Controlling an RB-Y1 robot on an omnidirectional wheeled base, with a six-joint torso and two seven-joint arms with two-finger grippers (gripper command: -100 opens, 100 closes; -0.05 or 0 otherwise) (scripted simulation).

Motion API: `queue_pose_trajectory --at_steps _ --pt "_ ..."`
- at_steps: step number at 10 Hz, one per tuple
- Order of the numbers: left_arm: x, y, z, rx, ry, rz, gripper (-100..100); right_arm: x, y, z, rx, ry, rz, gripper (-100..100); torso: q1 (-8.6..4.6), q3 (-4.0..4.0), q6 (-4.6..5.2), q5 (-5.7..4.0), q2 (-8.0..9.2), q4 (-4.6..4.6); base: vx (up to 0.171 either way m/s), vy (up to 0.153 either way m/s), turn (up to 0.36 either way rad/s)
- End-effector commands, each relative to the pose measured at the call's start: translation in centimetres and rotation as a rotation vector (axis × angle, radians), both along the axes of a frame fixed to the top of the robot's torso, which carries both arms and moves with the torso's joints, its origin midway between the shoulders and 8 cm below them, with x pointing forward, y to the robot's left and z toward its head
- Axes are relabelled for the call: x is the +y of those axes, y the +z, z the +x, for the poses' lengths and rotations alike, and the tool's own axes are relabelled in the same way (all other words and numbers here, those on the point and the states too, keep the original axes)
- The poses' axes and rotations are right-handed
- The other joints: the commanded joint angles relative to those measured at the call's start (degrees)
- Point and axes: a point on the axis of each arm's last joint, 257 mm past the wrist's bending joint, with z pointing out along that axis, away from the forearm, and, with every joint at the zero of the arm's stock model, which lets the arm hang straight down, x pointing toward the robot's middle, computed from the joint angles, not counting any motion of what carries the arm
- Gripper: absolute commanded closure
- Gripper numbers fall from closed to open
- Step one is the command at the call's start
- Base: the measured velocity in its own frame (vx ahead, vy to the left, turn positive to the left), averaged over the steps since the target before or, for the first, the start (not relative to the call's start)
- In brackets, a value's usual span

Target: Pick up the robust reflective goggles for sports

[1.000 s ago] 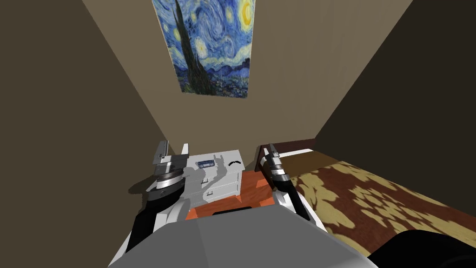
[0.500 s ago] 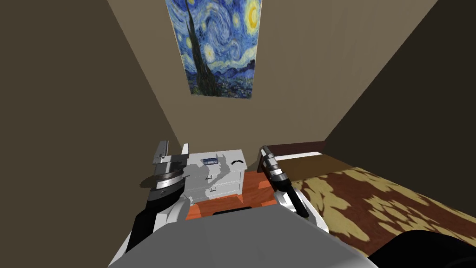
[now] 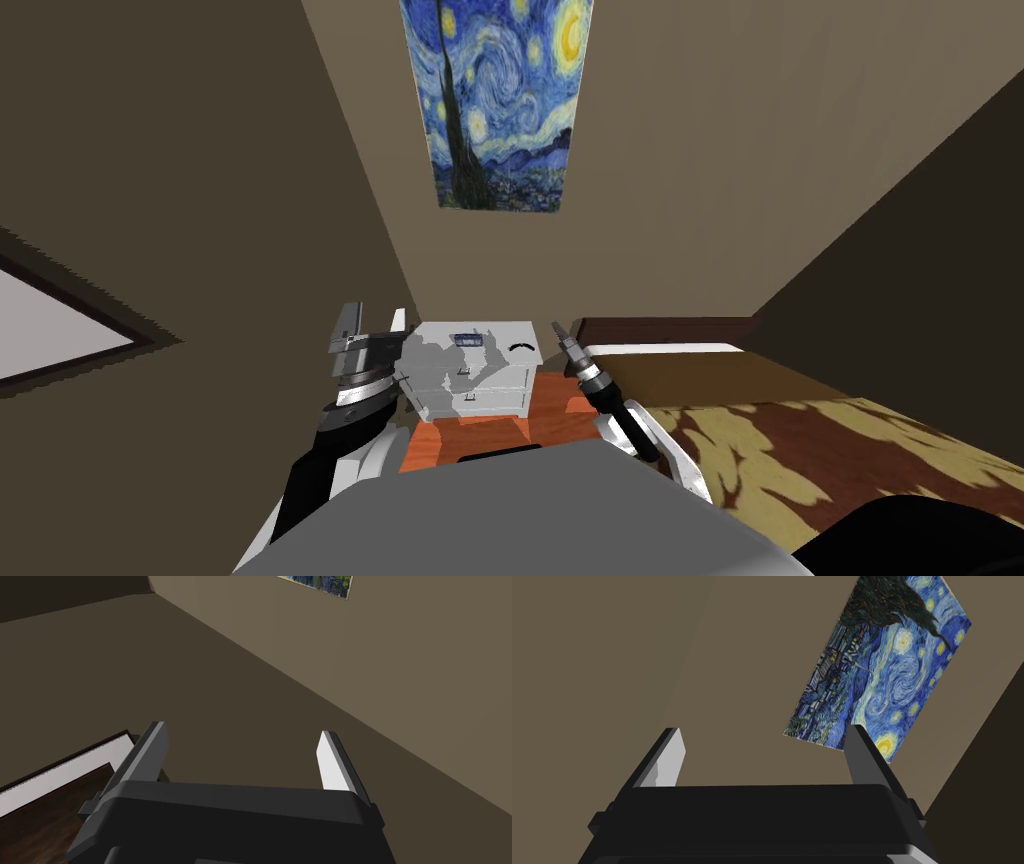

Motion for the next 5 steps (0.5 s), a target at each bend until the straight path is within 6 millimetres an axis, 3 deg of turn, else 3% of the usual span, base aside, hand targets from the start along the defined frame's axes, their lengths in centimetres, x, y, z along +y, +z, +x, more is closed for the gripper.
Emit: queue_pose_trajectory --at_steps 1,2,3,4,5 --pt "0.0 0.0 0.0 0.0 0.0 0.0 0 -0.1 -1.2 0.0 0.017 0.014 -0.058 -100 0.0 0.0 0.0 0.0 0.0 0.0 -0.019 0.002 0.108" --pt "0.0 0.0 0.0 0.0 0.0 0.0 0 0.2 -2.8 0.2 0.039 0.025 -0.122 -100 -0.04 -0.01 0.08 -0.01 -0.02 -0.01 -0.016 0.013 0.191" --pt "0.0 0.0 0.0 0.0 0.0 0.0 0 0.2 -2.8 0.1 0.041 0.03 -0.133 -100 -0.02 -0.02 0.04 -0.01 -0.02 -0.01 -0.012 0.007 0.115" --pt "0.0 0.0 0.0 0.0 0.0 0.0 0 0.4 -4.6 0.2 0.064 0.044 -0.202 -100 -0.03 -0.02 0.07 -0.01 -0.04 -0.01 -0.012 0.011 0.259" --pt "0.0 0.0 0.0 0.0 0.0 0.0 0 0.3 -4.7 0.1 0.066 0.048 -0.212 -100 -0.02 -0.03 0.03 0.0 -0.05 -0.01 -0.008 0.003 0.129"
